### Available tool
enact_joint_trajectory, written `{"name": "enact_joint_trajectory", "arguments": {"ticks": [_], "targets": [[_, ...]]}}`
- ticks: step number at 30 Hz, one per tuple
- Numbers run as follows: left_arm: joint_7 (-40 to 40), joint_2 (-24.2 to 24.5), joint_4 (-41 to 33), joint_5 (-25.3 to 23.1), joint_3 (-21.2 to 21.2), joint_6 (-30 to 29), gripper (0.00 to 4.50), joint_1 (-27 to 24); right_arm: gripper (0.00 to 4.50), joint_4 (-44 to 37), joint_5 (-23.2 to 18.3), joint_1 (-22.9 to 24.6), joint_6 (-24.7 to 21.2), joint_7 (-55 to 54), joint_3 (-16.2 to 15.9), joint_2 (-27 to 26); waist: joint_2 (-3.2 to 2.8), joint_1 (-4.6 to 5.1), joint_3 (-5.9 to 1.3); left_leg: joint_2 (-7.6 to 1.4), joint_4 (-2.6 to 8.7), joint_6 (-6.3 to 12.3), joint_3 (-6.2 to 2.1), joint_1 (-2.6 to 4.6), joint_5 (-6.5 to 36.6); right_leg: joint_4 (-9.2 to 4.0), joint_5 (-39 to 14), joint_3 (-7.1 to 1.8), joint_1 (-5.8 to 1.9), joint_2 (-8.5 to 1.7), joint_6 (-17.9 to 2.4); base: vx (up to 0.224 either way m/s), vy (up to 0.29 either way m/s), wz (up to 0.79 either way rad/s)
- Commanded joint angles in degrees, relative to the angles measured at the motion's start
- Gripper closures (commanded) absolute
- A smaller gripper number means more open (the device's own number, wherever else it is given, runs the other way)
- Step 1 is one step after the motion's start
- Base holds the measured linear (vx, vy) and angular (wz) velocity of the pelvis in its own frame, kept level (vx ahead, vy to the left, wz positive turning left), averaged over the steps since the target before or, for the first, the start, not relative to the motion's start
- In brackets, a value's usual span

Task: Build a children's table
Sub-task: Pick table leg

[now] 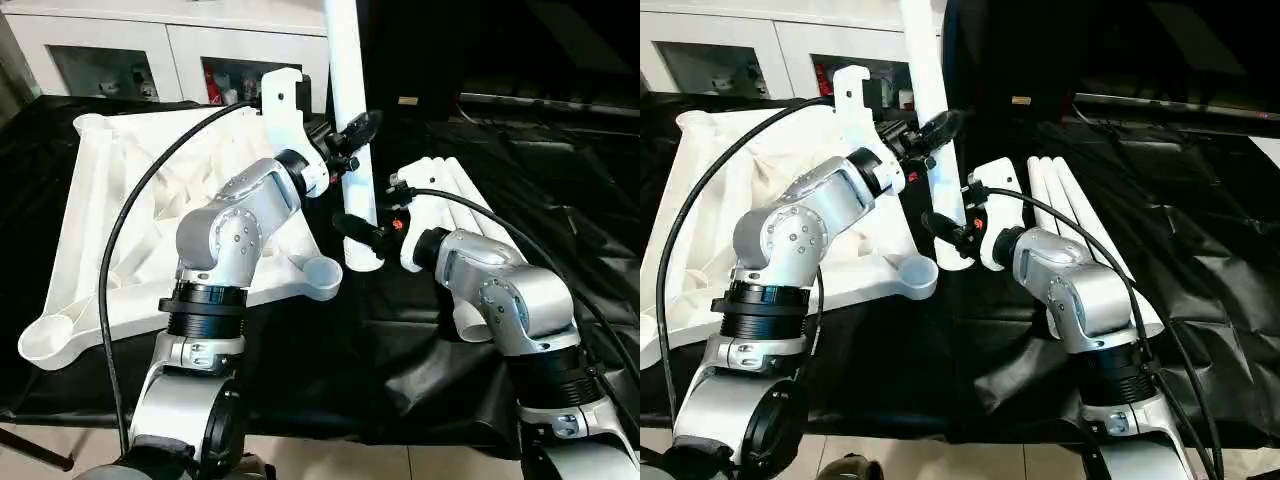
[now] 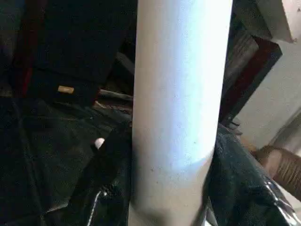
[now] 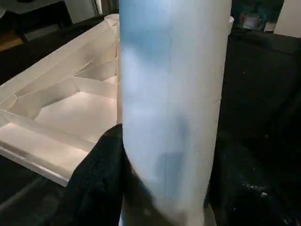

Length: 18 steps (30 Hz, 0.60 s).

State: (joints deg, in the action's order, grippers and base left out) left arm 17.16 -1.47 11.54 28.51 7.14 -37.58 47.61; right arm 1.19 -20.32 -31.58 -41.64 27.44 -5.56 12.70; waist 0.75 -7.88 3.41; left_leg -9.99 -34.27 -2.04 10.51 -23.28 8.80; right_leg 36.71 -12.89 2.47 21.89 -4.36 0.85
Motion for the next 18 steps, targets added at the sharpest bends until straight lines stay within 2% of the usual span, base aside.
{"name": "enact_joint_trajectory", "arguments": {"ticks": [1, 2, 5, 9, 14, 15, 17, 18], "targets": [[4.5, 1.5, -1.5, 1.6, -1.5, -0.9, 2.64, 0.4, 1.81, -1.2, -2.5, -1.1, -0.2, 2.8, 1.7, 1.2, 0.07, 0.30, -4.40, -2.73, 3.67, -1.48, -1.20, 2.03, 8.1, -4.28, 0.7, -2.25, -2.36, -3.78, -10.8, 0.000, 0.000, 0.00], [6.7, 2.6, -2.0, 1.9, -2.3, -1.6, 2.65, 0.2, 1.56, -2.0, -3.4, -0.9, -0.7, 4.6, 1.5, 2.2, 0.12, 0.22, -4.40, -2.77, 3.65, -1.18, -1.18, 2.09, 8.0, -4.25, 0.7, -2.25, -2.34, -3.74, -10.9, 0.000, 0.000, 0.00], [12.6, 5.6, -3.8, 3.2, -4.2, -3.1, 2.65, -0.4, 1.44, -5.2, -5.1, 0.3, -1.7, 10.9, 0.1, 6.4, 0.15, 0.04, -4.39, -2.93, 3.62, -0.89, -1.19, 2.07, 7.2, -3.98, 1.9, -2.26, -2.44, -3.71, -10.7, 0.000, 0.000, 0.00], [18.6, 8.1, -5.1, 5.9, -4.6, -5.1, 2.65, -0.5, 1.44, -8.2, -7.9, 1.7, -3.3, 16.0, 0.4, 9.4, 0.32, 0.01, -4.23, -2.83, 3.58, -0.16, -1.02, 1.99, 7.8, -4.16, 0.0, -2.28, -2.40, -3.88, -11.6, 0.000, 0.000, 0.00], [25.4, 10.2, -5.0, 9.3, -3.6, -5.5, 2.65, 0.6, 1.44, -10.3, -9.9, 3.1, -4.6, 20.3, -0.2, 12.5, 0.02, 0.08, -4.19, -2.88, 3.65, -0.90, -1.09, 2.05, 9.1, -4.29, -2.6, -2.26, -2.25, -3.89, -12.2, 0.000, 0.000, 0.00], [26.4, 10.4, -4.8, 10.3, -3.1, -5.7, 2.65, 0.9, 1.60, -10.4, -10.2, 3.2, -4.9, 20.7, -0.4, 12.8, 0.18, 0.14, -4.16, -2.91, 3.68, -1.06, -1.09, 2.03, 9.1, -4.30, -2.6, -2.29, -2.26, -3.86, -12.2, 0.000, 0.000, 0.00], [26.9, 9.9, -4.9, 12.0, -2.2, -6.4, 2.65, 1.1, 1.70, -10.6, -10.7, 3.4, -5.4, 20.8, -0.4, 12.9, -0.13, 0.11, -4.19, -2.86, 3.64, -1.28, -1.08, 2.06, 9.3, -4.28, -2.8, -2.29, -2.19, -3.90, -12.5, 0.000, 0.000, 0.00], [27.0, 9.8, -4.9, 12.3, -2.0, -6.6, 2.65, 1.1, 1.70, -10.7, -10.9, 3.5, -5.6, 20.8, -0.3, 12.8, -0.03, 0.12, -4.17, -2.85, 3.64, -1.30, -1.05, 2.08, 9.4, -4.30, -2.8, -2.28, -2.18, -3.89, -12.7, 0.000, 0.000, 0.00]]}}
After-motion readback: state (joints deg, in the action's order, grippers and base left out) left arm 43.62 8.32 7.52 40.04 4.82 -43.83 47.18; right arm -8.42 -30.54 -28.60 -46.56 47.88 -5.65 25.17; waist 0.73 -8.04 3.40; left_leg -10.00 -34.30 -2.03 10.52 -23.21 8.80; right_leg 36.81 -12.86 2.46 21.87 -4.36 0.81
